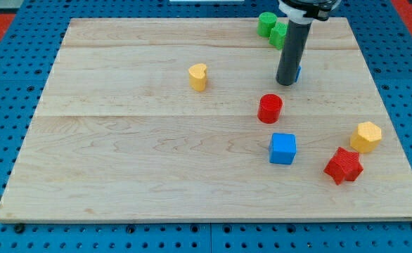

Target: Move the red circle below left to the green star

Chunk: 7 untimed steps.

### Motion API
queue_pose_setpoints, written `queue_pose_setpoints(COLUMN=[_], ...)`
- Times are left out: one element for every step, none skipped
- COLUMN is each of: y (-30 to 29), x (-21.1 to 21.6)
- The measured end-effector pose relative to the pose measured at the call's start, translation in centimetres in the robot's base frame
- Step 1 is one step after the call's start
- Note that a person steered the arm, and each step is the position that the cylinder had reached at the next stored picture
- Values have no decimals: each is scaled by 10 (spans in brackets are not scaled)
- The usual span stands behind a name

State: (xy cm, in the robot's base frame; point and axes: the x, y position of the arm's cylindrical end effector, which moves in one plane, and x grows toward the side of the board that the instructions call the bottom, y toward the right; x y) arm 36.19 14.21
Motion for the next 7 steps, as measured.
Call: queue_pose_setpoints(y=[6,28,41,36,59,22,-14], x=[-38,-61,-56,-5,33,85,90])
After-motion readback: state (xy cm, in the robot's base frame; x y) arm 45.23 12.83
